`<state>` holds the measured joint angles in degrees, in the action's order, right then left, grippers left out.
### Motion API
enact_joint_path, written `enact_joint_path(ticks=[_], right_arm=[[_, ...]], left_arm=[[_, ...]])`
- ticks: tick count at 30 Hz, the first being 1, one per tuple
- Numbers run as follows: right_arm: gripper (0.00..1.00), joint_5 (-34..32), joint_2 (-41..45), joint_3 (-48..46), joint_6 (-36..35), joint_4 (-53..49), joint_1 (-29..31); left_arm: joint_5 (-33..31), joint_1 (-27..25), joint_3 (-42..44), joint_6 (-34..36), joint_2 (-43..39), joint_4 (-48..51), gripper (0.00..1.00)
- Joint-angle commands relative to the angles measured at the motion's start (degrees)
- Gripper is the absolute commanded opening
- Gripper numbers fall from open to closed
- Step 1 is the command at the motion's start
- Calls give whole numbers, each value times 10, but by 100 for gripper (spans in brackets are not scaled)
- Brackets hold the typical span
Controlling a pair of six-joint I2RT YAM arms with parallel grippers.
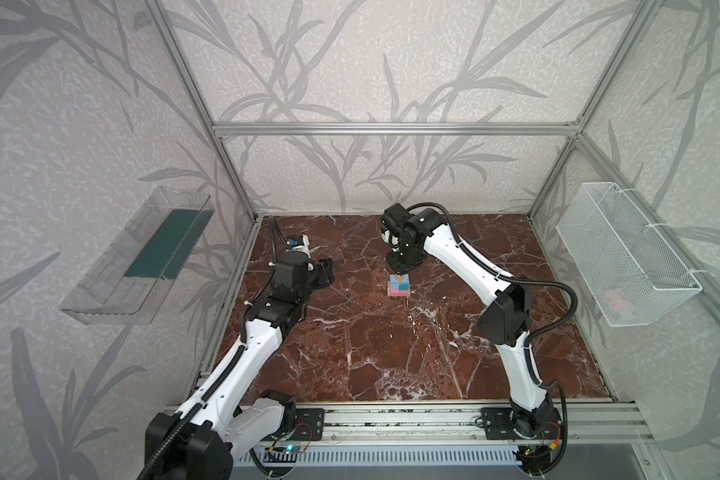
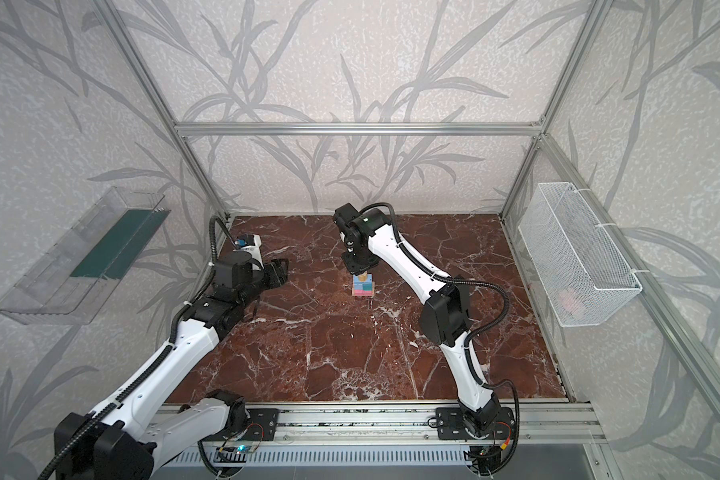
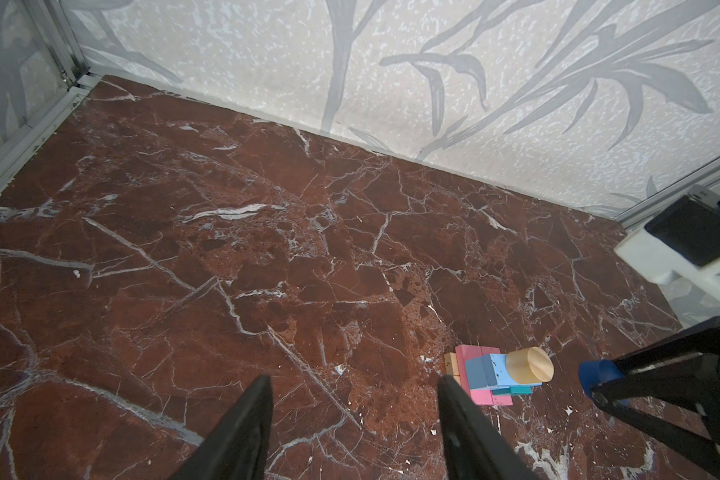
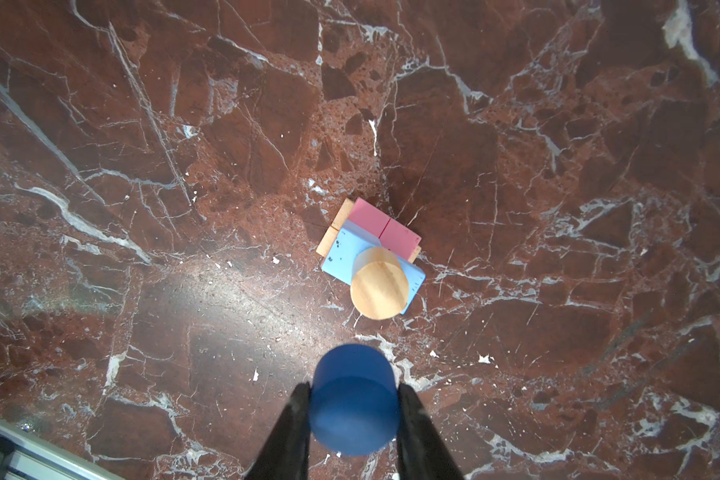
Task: Build the wood block tower
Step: 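Position the blue cylinder with the right gripper above the beige cylinder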
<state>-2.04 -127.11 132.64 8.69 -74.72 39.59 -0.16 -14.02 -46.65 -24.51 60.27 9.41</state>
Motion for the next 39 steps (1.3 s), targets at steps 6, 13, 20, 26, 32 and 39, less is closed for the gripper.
enact_joint_path(ticks=[6,13,20,26,32,39], right_arm=[[17,-2,-31,42,-13,-40,-7],[16,2,-44,55,-12,-40,-14],[16,0,-61,70,-12,-46,-15],[17,-2,-69,74,-10,-45,-16],[16,-2,-82,94,-12,-52,-16],[17,-6,-99,115,-14,-65,-18]], left_arm=[[4,9,8,-7,0,-2,62],[7,11,8,-8,4,-3,62],[10,14,8,-9,5,-4,62],[12,16,8,-9,7,-6,62],[16,18,8,-10,9,-7,62],[17,21,8,-10,10,-7,62]])
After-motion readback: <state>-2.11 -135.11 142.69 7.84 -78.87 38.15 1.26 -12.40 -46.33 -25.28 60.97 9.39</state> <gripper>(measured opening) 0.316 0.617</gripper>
